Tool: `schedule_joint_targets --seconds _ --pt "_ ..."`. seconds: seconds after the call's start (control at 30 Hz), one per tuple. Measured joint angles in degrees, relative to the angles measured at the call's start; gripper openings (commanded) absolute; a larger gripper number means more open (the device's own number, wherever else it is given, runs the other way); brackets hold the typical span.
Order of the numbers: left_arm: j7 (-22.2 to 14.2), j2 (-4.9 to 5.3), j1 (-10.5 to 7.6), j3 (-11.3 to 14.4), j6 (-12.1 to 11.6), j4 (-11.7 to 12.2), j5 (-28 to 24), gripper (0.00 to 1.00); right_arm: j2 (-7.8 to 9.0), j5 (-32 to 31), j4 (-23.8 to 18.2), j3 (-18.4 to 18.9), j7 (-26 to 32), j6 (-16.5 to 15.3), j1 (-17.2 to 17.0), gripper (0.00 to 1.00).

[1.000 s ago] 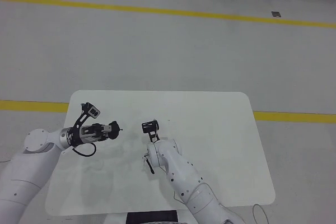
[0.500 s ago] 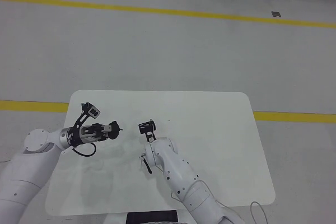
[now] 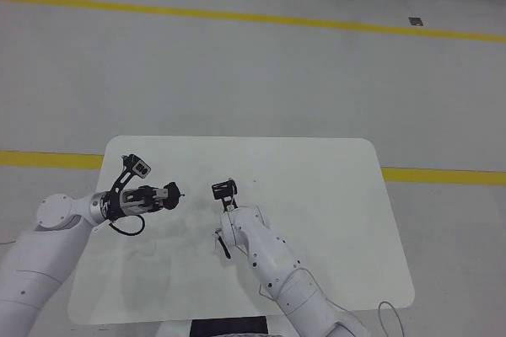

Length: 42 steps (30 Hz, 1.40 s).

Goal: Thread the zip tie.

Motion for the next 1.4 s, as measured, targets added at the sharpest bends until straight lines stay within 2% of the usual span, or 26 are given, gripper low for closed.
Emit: schedule_joint_targets --seconds 0.47,0.67,0.8,1.1,1.23,1.33,1.4 --pt "0.00 0.00 0.00 0.00 0.00 0.00 0.00 0.00 1.76 0.00 -8.55 1.37 1.41 0.00 -3.75 0.00" --pt "0.00 0.00 0.00 0.00 0.00 0.00 0.00 0.00 1.35 0.26 -13.93 2.90 1.54 0.00 -7.37 0.00" --pt "0.00 0.00 0.00 0.00 0.00 0.00 0.00 0.00 1.20 2.74 -16.75 4.24 0.16 -0.30 -9.12 0.00" --pt "0.00 0.00 0.00 0.00 0.00 0.00 0.00 0.00 2.15 11.47 -24.05 8.54 -4.67 -6.00 -13.54 0.00" --pt "0.00 0.00 0.00 0.00 0.00 0.00 0.00 0.00 2.61 18.38 -27.46 11.75 -8.64 -8.23 -16.08 0.00" --pt "0.00 0.00 0.00 0.00 0.00 0.00 0.00 0.00 2.80 22.75 -28.36 13.29 -10.80 -9.94 -17.05 0.00" --pt "0.00 0.00 0.00 0.00 0.00 0.00 0.00 0.00 2.80 22.58 -28.33 13.28 -10.75 -9.93 -17.03 0.00"
